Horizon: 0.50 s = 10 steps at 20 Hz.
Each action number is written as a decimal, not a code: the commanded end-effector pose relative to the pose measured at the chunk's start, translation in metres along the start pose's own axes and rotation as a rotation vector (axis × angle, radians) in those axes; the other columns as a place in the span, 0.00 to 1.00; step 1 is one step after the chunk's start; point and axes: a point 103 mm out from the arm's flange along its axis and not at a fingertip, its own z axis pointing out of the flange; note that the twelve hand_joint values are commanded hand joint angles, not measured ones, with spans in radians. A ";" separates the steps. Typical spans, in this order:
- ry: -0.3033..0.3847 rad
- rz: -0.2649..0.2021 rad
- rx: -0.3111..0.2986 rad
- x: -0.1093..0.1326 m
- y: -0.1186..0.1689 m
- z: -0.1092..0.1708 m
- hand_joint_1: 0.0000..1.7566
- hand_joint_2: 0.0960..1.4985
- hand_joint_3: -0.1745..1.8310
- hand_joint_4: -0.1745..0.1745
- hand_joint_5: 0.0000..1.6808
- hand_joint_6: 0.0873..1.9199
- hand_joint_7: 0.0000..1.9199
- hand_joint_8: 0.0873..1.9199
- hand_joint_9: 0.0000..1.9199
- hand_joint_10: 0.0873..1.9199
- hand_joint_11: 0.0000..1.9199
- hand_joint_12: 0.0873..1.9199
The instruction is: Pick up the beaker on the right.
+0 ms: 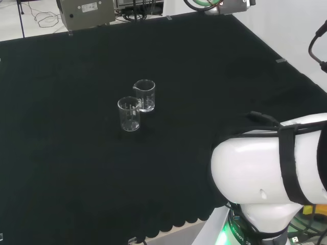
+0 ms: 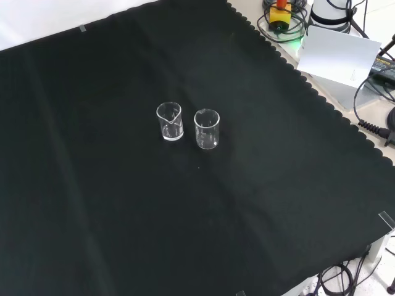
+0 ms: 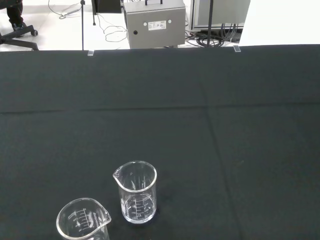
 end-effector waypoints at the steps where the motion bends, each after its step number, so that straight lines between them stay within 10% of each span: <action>1: -0.004 0.009 0.007 0.000 0.005 0.004 0.02 0.85 0.24 0.41 0.17 0.01 0.00 0.23 0.04 0.31 0.00 0.62; 10: 0.005 0.031 0.071 -0.002 0.026 0.044 0.03 0.85 0.23 0.41 0.17 0.01 0.00 0.23 0.04 0.31 0.00 0.62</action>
